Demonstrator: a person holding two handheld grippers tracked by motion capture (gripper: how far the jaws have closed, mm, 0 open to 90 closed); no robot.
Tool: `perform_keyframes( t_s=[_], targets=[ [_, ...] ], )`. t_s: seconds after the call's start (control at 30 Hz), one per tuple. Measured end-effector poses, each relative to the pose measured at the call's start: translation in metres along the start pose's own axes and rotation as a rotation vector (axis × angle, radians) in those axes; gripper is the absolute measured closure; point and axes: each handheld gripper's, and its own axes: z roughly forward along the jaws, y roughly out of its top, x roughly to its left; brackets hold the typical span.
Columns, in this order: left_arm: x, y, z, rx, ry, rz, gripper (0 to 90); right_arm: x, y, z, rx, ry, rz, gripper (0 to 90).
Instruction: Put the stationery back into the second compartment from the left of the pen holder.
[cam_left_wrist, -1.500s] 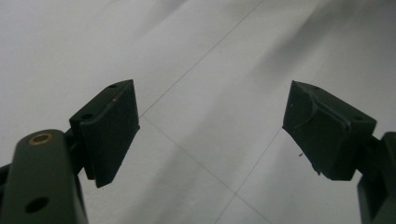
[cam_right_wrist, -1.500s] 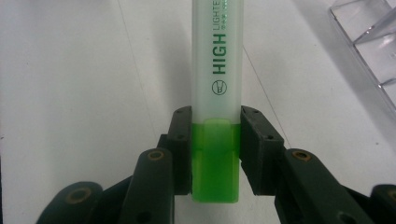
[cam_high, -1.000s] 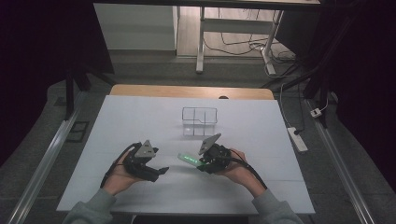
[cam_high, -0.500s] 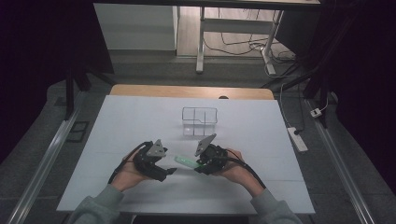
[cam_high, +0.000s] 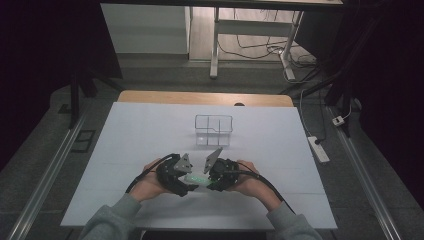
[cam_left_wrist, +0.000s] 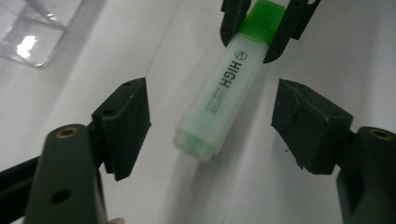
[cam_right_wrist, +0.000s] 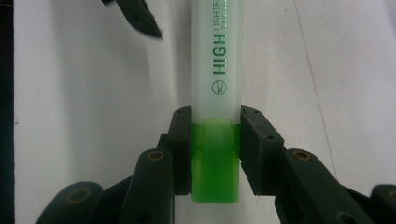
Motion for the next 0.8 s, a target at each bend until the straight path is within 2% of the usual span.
perform_keyframes(
  t_s=[0.2,0.33,0.37,0.6,0.73,0.77,0.8],
  targets=[
    [-0.004,0.003,0.009,0.041,-0.04,0.061,40.6,0.003,0.003,0.0,0.01,0.01,-0.027,66.4],
    [-0.005,0.003,0.009,0.043,-0.03,0.078,51.2,0.004,0.004,-0.001,0.018,0.009,-0.046,66.4],
    [-0.005,0.003,0.009,0.04,-0.034,0.077,54.1,0.005,0.004,-0.002,0.026,0.012,-0.038,66.4],
    [-0.008,0.002,0.011,0.052,-0.062,0.111,59.0,0.006,0.004,-0.002,0.042,0.031,-0.064,66.2],
    [-0.01,0.002,0.015,0.08,-0.064,0.125,60.2,0.007,0.004,-0.005,0.032,0.033,-0.082,66.1],
    [-0.011,0.003,0.016,0.085,-0.058,0.131,60.5,0.006,0.004,-0.005,0.027,0.05,-0.081,66.1],
    [-0.011,0.003,0.017,0.089,-0.055,0.132,60.7,0.007,0.004,-0.005,0.029,0.041,-0.084,66.1]
  ],
)
